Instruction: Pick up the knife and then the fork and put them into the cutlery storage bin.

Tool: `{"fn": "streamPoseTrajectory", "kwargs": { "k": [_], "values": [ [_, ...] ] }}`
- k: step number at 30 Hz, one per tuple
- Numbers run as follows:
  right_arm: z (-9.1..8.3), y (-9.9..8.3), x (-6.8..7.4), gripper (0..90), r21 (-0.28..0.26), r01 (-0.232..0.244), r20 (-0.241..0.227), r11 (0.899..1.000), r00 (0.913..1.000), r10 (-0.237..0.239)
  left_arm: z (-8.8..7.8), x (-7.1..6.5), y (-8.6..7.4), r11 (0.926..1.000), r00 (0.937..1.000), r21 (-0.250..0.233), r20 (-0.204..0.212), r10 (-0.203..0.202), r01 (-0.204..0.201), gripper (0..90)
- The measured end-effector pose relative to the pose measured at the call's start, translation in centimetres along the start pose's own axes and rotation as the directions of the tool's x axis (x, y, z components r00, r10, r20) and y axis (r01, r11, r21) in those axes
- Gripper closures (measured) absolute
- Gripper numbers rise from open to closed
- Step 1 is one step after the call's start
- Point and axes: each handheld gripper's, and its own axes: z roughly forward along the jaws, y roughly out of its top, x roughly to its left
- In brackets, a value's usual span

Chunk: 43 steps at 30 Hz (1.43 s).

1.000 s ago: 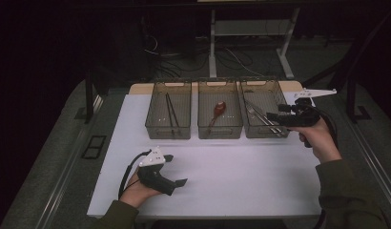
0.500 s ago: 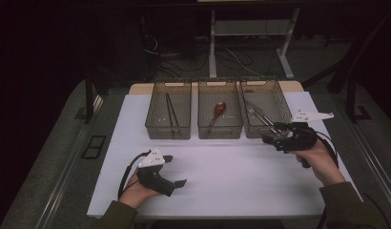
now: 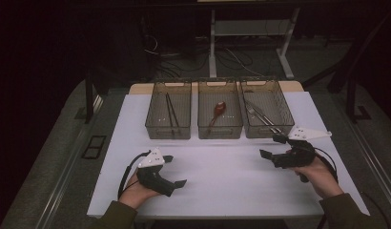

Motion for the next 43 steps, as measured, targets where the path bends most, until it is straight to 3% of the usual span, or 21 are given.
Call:
{"fn": "streamPoseTrajectory", "kwargs": {
  "k": [3, 10, 20, 28, 31, 43],
  "values": [
    [0.0, -0.7, 0.3, 13.4, -0.003, 0.009, 0.003, 1.0, 1.0, -0.009, 0.0, 0.0, 0.0, 1.0, 1.0, 0.0, 0.002, 0.0, 0.0, 0.0],
    [-0.1, -2.1, 1.1, 13.4, 0.002, 0.011, 0.008, 1.0, 0.9999, -0.011, -0.1, 0.0, 0.0, 1.0, 1.0, -0.004, 0.008, 0.0, 0.0, 0.0],
    [-0.5, -4.6, 1.7, 13.4, 0.022, -0.02, 0.007, 1.0, 0.9998, 0.02, -0.1, -0.1, 0.1, 0.9999, 0.9999, -0.013, 0.013, -0.002, 0.002, 0.0],
    [-1.3, -5.1, 2.0, 10.3, 0.002, -0.023, 0.019, 1.0, 0.9995, 0.023, -0.2, -0.2, 0.1, 0.9999, 0.9999, -0.014, 0.017, 0.001, -0.001, 0.0],
    [-1.3, -5.3, 1.8, 10.0, -0.001, -0.044, 0.019, 0.999, 0.9988, 0.044, -0.2, -0.3, 0.1, 0.9999, 0.9998, -0.013, 0.017, -0.003, 0.003, 0.0],
    [-1.1, -5.4, 2.0, 10.0, 0.02, -0.029, 0.012, 0.999, 0.9995, 0.029, -0.2, -0.4, 0.1, 0.9999, 0.9999, -0.012, 0.016, -0.001, 0.001, 0.0]
  ]
}}
